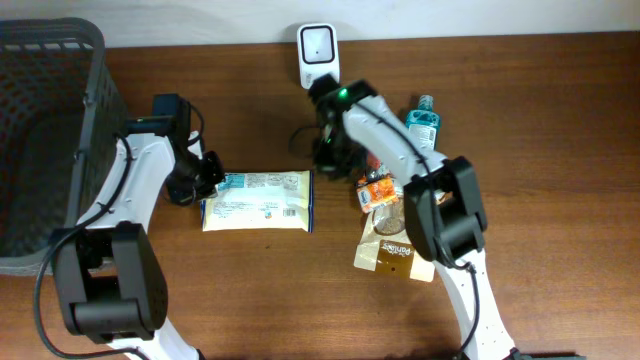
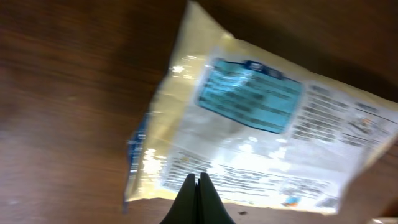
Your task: Scan the item barcode
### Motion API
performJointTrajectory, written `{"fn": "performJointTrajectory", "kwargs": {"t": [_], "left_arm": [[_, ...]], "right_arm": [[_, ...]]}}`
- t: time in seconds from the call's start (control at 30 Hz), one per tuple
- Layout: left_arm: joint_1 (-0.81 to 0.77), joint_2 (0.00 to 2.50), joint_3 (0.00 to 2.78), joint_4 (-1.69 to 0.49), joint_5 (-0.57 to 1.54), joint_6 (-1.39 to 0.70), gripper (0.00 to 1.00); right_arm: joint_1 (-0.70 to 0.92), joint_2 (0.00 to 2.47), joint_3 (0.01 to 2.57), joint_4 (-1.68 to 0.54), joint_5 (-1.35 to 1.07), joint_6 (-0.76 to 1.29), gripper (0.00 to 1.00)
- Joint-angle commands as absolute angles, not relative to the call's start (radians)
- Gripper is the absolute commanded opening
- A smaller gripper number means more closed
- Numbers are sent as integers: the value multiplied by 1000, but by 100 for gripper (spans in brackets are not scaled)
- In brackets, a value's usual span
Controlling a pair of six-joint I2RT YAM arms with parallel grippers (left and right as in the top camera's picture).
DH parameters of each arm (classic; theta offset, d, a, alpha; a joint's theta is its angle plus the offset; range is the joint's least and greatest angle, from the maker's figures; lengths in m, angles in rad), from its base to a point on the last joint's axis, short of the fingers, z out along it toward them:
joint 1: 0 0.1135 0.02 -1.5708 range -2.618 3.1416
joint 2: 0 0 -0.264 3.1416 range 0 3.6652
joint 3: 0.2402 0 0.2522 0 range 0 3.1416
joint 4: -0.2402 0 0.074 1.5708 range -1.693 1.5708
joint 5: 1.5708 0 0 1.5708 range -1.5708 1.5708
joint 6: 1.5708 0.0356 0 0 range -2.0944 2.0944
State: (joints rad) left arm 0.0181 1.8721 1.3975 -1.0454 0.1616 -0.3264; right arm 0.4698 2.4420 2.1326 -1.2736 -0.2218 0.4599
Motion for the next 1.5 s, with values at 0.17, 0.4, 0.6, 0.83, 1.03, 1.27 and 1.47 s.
{"fn": "performJointTrajectory", "kwargs": {"t": [0.17, 0.4, 0.6, 0.83, 1.03, 1.27, 1.47], "left_arm": [[-30, 1891, 1388, -997, 229, -306, 0], [-3, 1906, 1388, -1000, 81, -393, 0], [17, 1908, 1388, -1008, 25, -392, 0], [16, 1916, 1388, -1011, 26, -392, 0], [16, 1921, 1357, -998, 115, -335, 0], [12, 1921, 1282, -890, 405, -228, 0], [24, 1906, 1361, -952, 400, -166, 0]], "right_arm": [[469, 2442, 2316, -1373, -548, 245, 4], [562, 2444, 2238, -1225, -554, 319, 4], [625, 2444, 2081, -996, -596, 441, 4], [640, 2444, 1972, -972, -418, 517, 4], [607, 2442, 1976, -1053, -224, 505, 4], [556, 2441, 2047, -1115, -257, 438, 4], [540, 2441, 2294, -1340, -249, 364, 4]]}}
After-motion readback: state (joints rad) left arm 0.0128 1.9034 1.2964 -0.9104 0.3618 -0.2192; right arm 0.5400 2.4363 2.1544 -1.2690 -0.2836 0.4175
